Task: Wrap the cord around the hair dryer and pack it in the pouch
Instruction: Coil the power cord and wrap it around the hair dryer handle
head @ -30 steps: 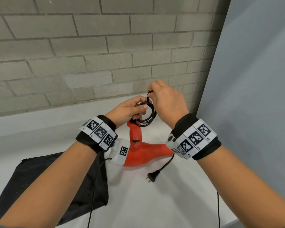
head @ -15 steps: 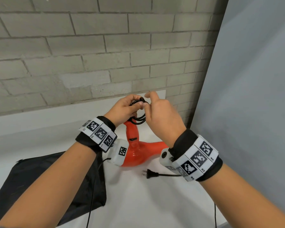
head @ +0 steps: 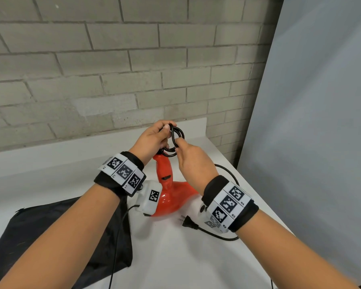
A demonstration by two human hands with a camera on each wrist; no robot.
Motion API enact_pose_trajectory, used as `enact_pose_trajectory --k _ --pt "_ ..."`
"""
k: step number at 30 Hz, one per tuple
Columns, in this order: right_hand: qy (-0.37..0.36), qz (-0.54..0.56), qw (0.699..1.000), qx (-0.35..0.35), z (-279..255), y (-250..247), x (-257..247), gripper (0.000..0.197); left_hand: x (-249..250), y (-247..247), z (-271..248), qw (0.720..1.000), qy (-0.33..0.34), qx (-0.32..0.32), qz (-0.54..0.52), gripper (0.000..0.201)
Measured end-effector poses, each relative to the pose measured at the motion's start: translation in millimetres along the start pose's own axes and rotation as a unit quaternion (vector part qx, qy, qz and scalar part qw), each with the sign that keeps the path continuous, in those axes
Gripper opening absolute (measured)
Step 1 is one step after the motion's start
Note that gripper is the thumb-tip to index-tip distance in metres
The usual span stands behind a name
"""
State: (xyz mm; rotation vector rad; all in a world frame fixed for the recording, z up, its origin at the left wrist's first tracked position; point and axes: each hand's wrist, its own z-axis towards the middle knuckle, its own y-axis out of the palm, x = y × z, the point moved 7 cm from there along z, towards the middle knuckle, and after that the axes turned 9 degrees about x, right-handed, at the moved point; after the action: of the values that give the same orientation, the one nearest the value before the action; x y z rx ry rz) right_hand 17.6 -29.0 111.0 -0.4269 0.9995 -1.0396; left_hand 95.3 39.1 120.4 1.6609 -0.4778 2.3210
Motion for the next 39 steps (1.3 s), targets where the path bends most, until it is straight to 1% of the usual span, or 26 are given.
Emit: enact_pose_trajectory --k 5,8,11,13,15,18,19,20,22,23,24,25,26,27,28,29,30,31,32,36,39 --pt "-0.022 -0.049 0.998 -0.013 1.6 8.1 -0.7 0.019 -1.3 2.9 -0.7 1.000 -0.021 0.016 0.003 0.022" --pt "-0.033 -0.067 0.997 -0.013 -0.4 9.9 -0.6 0.022 -5.5 0.5 1.4 0.998 -0.017 0.039 0.036 0.022" --pt "-0.037 -0.071 0.997 -0.013 -2.0 12.0 -2.6 0.023 -6.6 0.9 2.7 0.998 -0.013 0.050 0.044 0.020" --pt "-0.030 -0.062 0.998 -0.012 -2.2 12.4 -0.9 0.023 -5.8 2.2 2.4 0.997 -0.007 0.052 0.050 0.019" --pt "-0.011 -0.036 0.999 -0.031 -3.5 12.8 3.5 0.024 -5.3 1.8 2.6 0.997 0.001 0.053 0.058 0.015" --pt "0.018 0.014 0.998 -0.059 -9.6 8.4 14.4 0.033 -5.4 1.1 3.0 0.997 0.008 0.051 0.065 0.014" --pt "0.023 0.014 0.998 -0.049 -13.0 3.2 19.2 0.036 -5.1 0.6 3.4 0.997 0.009 0.053 0.064 0.014" --pt "0.017 -0.002 1.000 -0.016 -17.2 -4.5 22.8 0.037 -5.8 -0.2 3.6 0.997 0.009 0.056 0.061 0.013" --pt "-0.031 -0.039 0.996 0.072 -29.8 -21.1 23.4 0.035 -7.0 -2.0 3.9 0.997 0.006 0.062 0.054 0.013" --pt "-0.053 -0.035 0.993 0.097 -37.8 -24.7 22.4 0.030 -7.6 -2.7 3.9 0.997 0.005 0.066 0.050 0.013" --pt "-0.062 -0.024 0.994 0.085 -46.2 -20.9 23.8 0.025 -8.9 -3.3 4.1 0.996 0.004 0.069 0.048 0.013" --pt "-0.049 -0.013 0.998 0.034 -55.0 -10.8 28.1 0.021 -9.8 -3.0 3.4 0.996 0.002 0.073 0.045 0.012" --pt "-0.011 -0.010 0.999 -0.042 -63.7 4.2 36.3 0.020 -9.9 -2.8 3.3 0.996 0.002 0.076 0.042 0.012" --pt "0.042 -0.020 0.990 -0.129 -75.2 21.7 48.0 0.021 -9.8 -1.8 2.2 0.996 0.002 0.079 0.039 0.013" --pt "0.091 -0.048 0.971 -0.215 -87.9 38.7 60.6 0.024 -9.2 -0.8 1.6 0.996 0.002 0.081 0.036 0.014" --pt "0.120 -0.089 0.946 -0.289 -101.0 53.3 72.0 0.028 -8.4 0.2 1.0 0.996 0.002 0.084 0.035 0.015" --pt "0.132 -0.130 0.921 -0.344 -112.5 64.9 81.0 0.032 -8.3 1.6 -0.1 0.996 0.002 0.085 0.036 0.016" --pt "0.136 -0.161 0.902 -0.377 -120.0 73.5 87.5 0.034 -6.4 2.8 -0.9 0.996 0.003 0.085 0.039 0.016" --pt "0.144 -0.181 0.890 -0.392 -124.3 79.6 92.4 0.034 -5.8 4.2 -2.0 0.995 0.005 0.084 0.043 0.016" --pt "0.165 -0.211 0.875 -0.403 -120.7 91.4 104.7 0.034 -3.7 7.6 -5.3 0.996 0.000 0.080 0.043 0.016" --pt "0.183 -0.210 0.867 -0.413 -117.4 92.1 110.8 0.032 -3.1 7.0 -7.2 0.996 -0.007 0.083 0.041 0.016"
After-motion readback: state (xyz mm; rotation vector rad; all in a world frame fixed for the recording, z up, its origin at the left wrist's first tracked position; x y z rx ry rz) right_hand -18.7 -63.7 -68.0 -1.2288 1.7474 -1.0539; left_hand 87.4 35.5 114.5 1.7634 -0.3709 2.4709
